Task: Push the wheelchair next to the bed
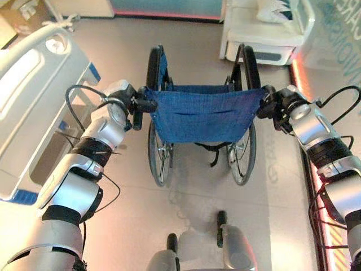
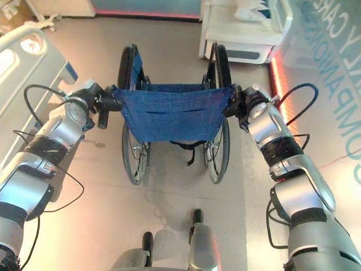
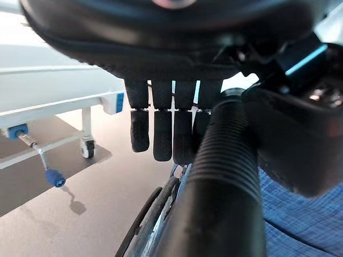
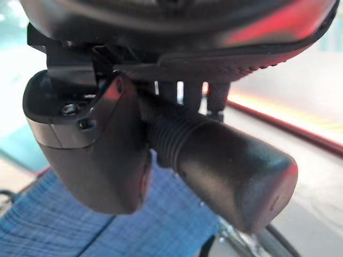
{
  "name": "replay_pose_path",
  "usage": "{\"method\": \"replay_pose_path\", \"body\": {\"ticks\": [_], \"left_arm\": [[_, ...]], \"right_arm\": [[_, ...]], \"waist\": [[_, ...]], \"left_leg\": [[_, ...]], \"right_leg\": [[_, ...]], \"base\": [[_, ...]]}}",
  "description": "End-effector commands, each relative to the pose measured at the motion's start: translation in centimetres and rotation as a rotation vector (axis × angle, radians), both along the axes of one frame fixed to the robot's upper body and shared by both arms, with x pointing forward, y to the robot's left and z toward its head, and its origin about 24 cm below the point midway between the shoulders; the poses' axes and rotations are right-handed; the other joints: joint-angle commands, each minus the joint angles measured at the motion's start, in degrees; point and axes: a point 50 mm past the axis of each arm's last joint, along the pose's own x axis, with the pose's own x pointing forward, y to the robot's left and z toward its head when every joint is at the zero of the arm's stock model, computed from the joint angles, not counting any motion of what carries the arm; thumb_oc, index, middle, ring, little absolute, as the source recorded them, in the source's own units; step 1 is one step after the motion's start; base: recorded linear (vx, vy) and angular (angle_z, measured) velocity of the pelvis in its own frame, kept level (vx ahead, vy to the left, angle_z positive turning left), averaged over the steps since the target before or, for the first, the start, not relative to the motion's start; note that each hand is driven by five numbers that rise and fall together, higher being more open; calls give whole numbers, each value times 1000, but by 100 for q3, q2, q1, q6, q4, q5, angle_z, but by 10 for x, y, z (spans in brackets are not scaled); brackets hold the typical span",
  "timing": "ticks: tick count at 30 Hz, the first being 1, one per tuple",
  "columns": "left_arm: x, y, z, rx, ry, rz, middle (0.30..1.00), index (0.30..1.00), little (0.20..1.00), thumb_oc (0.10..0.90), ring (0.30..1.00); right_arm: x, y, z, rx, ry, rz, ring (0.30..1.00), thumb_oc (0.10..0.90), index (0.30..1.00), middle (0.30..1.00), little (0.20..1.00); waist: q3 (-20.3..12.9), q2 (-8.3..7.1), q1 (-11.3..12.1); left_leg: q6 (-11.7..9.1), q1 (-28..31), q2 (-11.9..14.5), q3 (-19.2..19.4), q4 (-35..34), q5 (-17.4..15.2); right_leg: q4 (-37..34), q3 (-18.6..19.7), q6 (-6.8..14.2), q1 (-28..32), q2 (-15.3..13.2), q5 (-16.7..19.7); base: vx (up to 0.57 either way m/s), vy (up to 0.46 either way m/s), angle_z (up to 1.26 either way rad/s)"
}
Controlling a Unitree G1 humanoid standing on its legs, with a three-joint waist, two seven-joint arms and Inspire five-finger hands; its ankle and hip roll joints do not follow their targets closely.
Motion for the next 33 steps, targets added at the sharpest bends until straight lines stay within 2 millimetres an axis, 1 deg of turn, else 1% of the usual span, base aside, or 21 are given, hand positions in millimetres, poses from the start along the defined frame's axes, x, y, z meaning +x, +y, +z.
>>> {"method": "replay_pose_path", "body": {"ticks": [1, 5, 9, 10, 12, 13, 14, 15, 16, 18, 19, 20, 21, 22, 23, 24, 25, 26, 29, 31, 33], "left_arm": [[-12, -3, -58, -56, 119, -110, 300, 300, 300, 400, 300], [-6, -10, -49, -28, 105, -110, 300, 300, 300, 400, 300], [-3, -16, -45, -15, 118, -119, 300, 300, 300, 400, 300], [-3, -16, -48, -11, 126, -116, 300, 300, 300, 400, 300], [-5, -15, -55, -8, 143, -109, 300, 300, 300, 400, 300], [-5, -15, -56, -9, 146, -109, 300, 300, 300, 400, 300], [-8, -14, -66, -11, 170, -103, 300, 300, 300, 400, 300], [-10, -12, -71, -7, 185, -98, 300, 300, 300, 400, 300], [-12, -11, -74, -3, 192, -96, 300, 300, 300, 400, 300], [-14, -9, -77, 3, 198, -98, 300, 300, 300, 400, 300], [-14, -8, -77, 3, 196, -102, 300, 300, 300, 400, 300], [-14, -7, -75, 7, 193, -101, 300, 300, 300, 400, 300], [-15, -5, -74, 8, 193, -95, 300, 300, 300, 400, 300], [-15, -3, -73, 9, 193, -92, 300, 300, 300, 400, 300], [-17, 5, -70, 10, 188, -77, 300, 300, 300, 400, 300], [-18, 7, -69, 9, 185, -72, 300, 300, 300, 400, 300], [-19, 14, -67, 7, 183, -61, 300, 300, 300, 400, 300], [-20, 17, -67, 5, 188, -57, 300, 300, 300, 400, 300], [-24, 24, -70, 18, 222, -51, 300, 300, 300, 400, 300], [-24, 27, -69, 32, 241, -40, 300, 300, 300, 400, 300], [-24, 28, -67, 45, 254, -32, 300, 300, 300, 400, 300]], "right_arm": [[0, 9, -17, -59, 8, 192, 300, 400, 300, 300, 300], [2, 10, -21, -57, 21, 192, 300, 400, 300, 300, 300], [5, 7, -20, -58, 44, 189, 300, 400, 300, 300, 300], [5, 6, -22, -56, 60, 189, 300, 400, 300, 300, 300], [4, 3, -27, -50, 82, 187, 300, 400, 300, 300, 300], [4, 3, -28, -47, 84, 186, 300, 400, 300, 300, 300], [3, 4, -35, -43, 104, 188, 300, 400, 300, 300, 300], [2, 7, -40, -38, 116, 191, 300, 400, 300, 300, 300], [2, 8, -42, -38, 122, 191, 300, 400, 300, 300, 300], [2, 12, -45, -33, 129, 179, 300, 400, 300, 300, 300], [2, 14, -46, -30, 128, 174, 300, 400, 300, 300, 300], [1, 18, -47, -24, 123, 176, 300, 400, 300, 300, 300], [1, 20, -46, -22, 122, 182, 300, 400, 300, 300, 300], [1, 20, -45, -22, 120, 185, 300, 400, 300, 300, 300], [1, 20, -41, -32, 112, 199, 300, 400, 300, 300, 300], [1, 20, -39, -36, 110, 202, 300, 400, 300, 300, 300], [1, 16, -34, -46, 106, 208, 300, 400, 300, 300, 300], [0, 14, -35, -46, 110, 209, 300, 400, 300, 300, 300], [-4, 6, -48, -38, 140, 212, 300, 400, 300, 300, 300], [-5, 8, -55, -23, 133, 215, 300, 400, 300, 300, 300], [-4, 11, -57, -26, 127, 215, 300, 400, 300, 300, 300]], "waist": [[-71, -228, -75], [-101, -258, -50], [-251, -172, -103], [-333, -164, -113], [-401, -220, -57], [-404, -234, -44], [-312, -308, 176], [-253, -322, 298], [-199, -317, 377], [-111, -268, 540], [-87, -228, 604], [32, -91, 813], [79, -45, 925], [88, -14, 974], [120, 24, 1083], [123, 37, 1093], [74, 87, 1085], [23, 91, 1079], [-122, 5, 1150], [-209, -56, 1230], [-239, -104, 1309]], "left_leg": [[-23, 980, 154, 398, 122, -732], [-140, 829, 348, 376, 297, -398], [-363, 1044, 572, 275, 600, 302], [-430, 1070, 658, 255, 797, 583], [-462, 818, 598, 187, 1308, 952], [-456, 757, 578, 179, 1370, 974], [-269, 146, 153, -61, 1789, 734], [-147, -108, -108, -131, 1726, 587], [-86, -207, -242, -130, 1597, 505], [-53, -436, -473, -48, 1013, 576], [-75, -612, -536, -13, 780, 695], [-193, -1171, -645, -44, 213, 1230], [-248, -1350, -643, -67, -184, 1490], [-266, -1427, -624, -92, -372, 1592], [-271, -1492, -585, -126, -857, 1740], [-260, -1484, -573, -101, -894, 1730], [-169, -1417, -529, 90, -740, 1579], [-85, -1382, -542, 126, -545, 1428], [128, -1449, -623, 142, 190, 850], [266, -1329, -701, 142, 306, 645], [323, -1300, -766, 168, 366, 583]], "right_leg": [[-398, 186, 246, -262, -120, 801], [-390, 127, 106, -89, 34, 571], [-362, -4, -110, 6, 249, 362], [-388, -67, -205, 77, 333, 280], [-470, -157, -342, 325, 407, 167], [-485, -162, -355, 366, 408, 157], [-541, -58, -371, 735, 467, 72], [-549, 30, -350, 900, 517, 39], [-559, 90, -333, 1035, 564, 7], [-640, 149, -311, 1361, 712, -93], [-687, 150, -318, 1465, 787, -123], [-791, 317, -351, 1821, 1021, -256], [-830, 438, -364, 1975, 1094, -326], [-849, 491, -371, 2029, 1132, -341], [-855, 631, -372, 2171, 1161, -439], [-834, 646, -372, 2187, 1160, -483], [-691, 621, -370, 2192, 1126, -702], [-569, 589, -355, 2176, 1070, -817], [-235, 405, -312, 2246, 825, -1075], [16, 273, -194, 2224, 659, -1100], [217, 168, -76, 2238, 492, -982]], "base": [[261, -206, 38], [265, -261, 29], [253, -175, -6], [302, -165, -1], [320, -175, -1], [463, -207, -4], [489, -148, -11], [577, -137, -19], [470, -36, -44], [439, 11, -53], [578, 59, -36], [621, 90, -23], [584, 109, -18], [516, 166, -51], [385, 160, -73], [502, 280, -102], [403, 267, -101], [491, 289, -104], [446, 187, -59], [422, 182, -4], [337, 173, -13]]}}
